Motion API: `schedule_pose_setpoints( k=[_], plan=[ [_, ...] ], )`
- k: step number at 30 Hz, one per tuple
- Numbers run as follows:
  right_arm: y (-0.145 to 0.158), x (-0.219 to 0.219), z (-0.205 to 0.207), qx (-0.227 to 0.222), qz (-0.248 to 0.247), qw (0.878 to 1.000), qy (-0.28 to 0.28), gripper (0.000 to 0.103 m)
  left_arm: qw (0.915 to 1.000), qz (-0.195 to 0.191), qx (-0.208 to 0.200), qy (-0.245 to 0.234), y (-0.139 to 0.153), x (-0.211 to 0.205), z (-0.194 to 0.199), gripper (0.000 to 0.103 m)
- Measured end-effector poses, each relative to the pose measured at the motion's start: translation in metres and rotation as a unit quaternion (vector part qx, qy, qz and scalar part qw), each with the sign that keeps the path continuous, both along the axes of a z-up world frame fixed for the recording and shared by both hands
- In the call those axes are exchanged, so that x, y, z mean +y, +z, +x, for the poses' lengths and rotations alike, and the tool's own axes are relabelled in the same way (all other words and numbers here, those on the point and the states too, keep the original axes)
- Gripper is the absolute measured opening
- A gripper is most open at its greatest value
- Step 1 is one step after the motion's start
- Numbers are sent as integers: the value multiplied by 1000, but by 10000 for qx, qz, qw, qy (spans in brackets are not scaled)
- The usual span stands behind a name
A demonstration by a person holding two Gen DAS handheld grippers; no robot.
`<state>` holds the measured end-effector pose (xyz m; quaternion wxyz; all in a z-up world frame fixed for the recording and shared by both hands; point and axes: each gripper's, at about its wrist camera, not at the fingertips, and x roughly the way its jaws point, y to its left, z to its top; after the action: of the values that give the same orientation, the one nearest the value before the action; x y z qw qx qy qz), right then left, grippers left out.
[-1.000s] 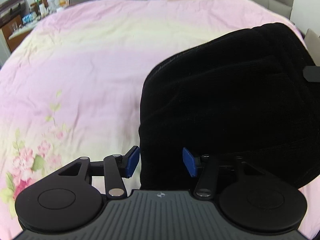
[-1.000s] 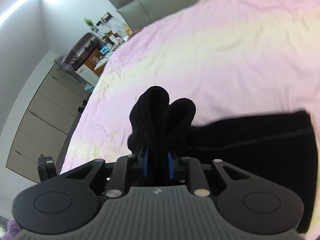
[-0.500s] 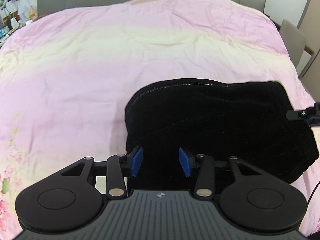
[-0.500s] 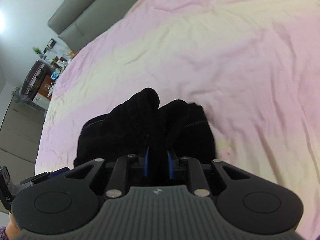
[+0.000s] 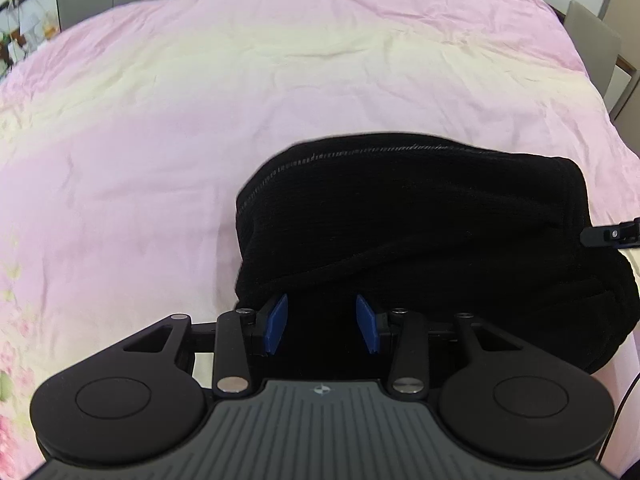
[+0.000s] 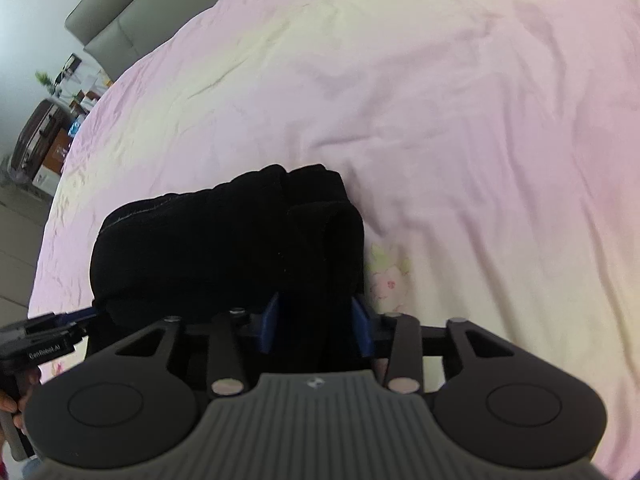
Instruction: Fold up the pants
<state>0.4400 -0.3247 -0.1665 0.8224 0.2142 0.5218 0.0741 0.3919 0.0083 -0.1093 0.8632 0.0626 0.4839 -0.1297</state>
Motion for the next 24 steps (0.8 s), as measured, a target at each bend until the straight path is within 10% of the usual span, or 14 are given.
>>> schedule_pose_setpoints(
  k=[10,24],
  plan=[
    [70,29,10,-1036,-949,9861,891,26,9986,70,-505,159,30,-15,32,46],
    [-8,41,54,-297,-1304,9866,938,23,9973,314,392,532,-46,-24,96,43]
  ],
)
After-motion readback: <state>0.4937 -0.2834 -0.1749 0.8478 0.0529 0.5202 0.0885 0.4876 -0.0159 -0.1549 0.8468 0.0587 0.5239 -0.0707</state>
